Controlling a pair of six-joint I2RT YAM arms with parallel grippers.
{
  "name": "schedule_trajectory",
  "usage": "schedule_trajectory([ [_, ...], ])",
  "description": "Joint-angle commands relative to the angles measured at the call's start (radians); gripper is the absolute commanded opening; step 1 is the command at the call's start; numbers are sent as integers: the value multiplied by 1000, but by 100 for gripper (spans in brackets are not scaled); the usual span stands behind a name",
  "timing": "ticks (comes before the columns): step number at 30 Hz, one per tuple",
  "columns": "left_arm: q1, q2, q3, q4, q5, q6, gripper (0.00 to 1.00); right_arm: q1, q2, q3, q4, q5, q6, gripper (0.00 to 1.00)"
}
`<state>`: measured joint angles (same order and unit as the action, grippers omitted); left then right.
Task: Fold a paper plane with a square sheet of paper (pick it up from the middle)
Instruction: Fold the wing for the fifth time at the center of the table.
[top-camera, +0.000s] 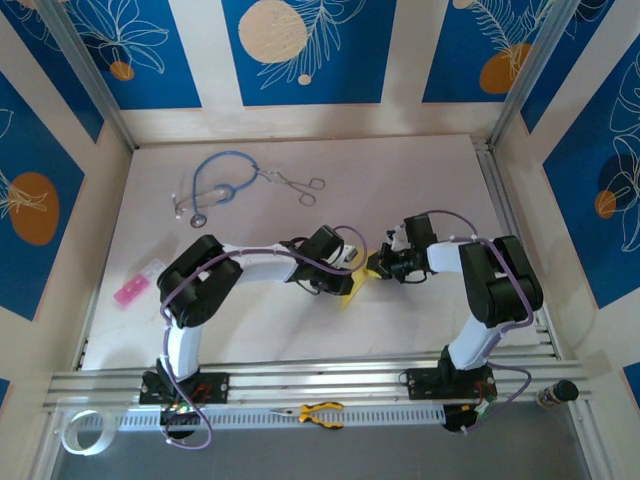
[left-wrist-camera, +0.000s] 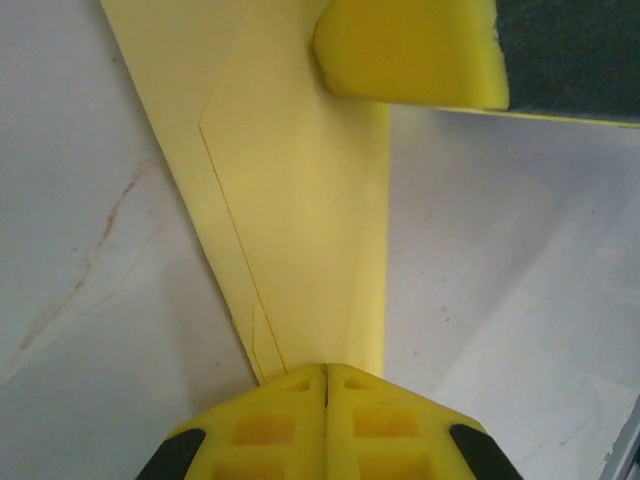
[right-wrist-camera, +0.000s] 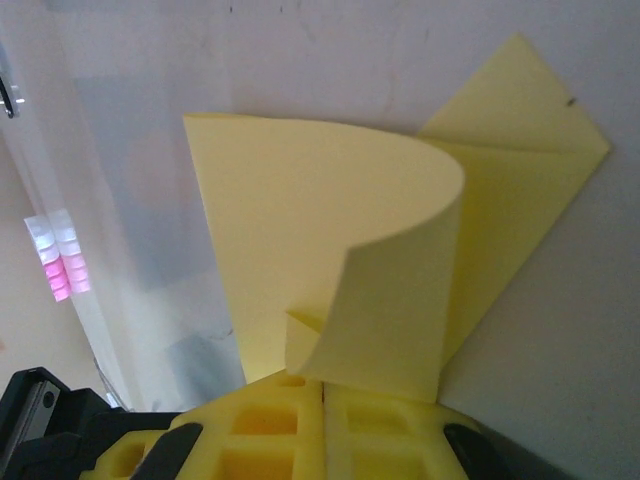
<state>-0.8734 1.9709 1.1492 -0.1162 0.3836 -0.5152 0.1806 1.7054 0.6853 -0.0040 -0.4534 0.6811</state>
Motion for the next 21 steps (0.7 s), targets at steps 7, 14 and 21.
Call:
schedule_trajectory([
  [7, -21, 49, -33, -158, -25, 24, 0, -62, 33, 71, -21, 105, 11, 2],
  [14, -22, 53, -33, -154, -20, 25, 0, -64, 70, 121, -33, 155, 95, 2],
  [21, -23, 52, -40, -151, -22, 22, 0, -69, 69, 107, 31, 194, 174, 1],
])
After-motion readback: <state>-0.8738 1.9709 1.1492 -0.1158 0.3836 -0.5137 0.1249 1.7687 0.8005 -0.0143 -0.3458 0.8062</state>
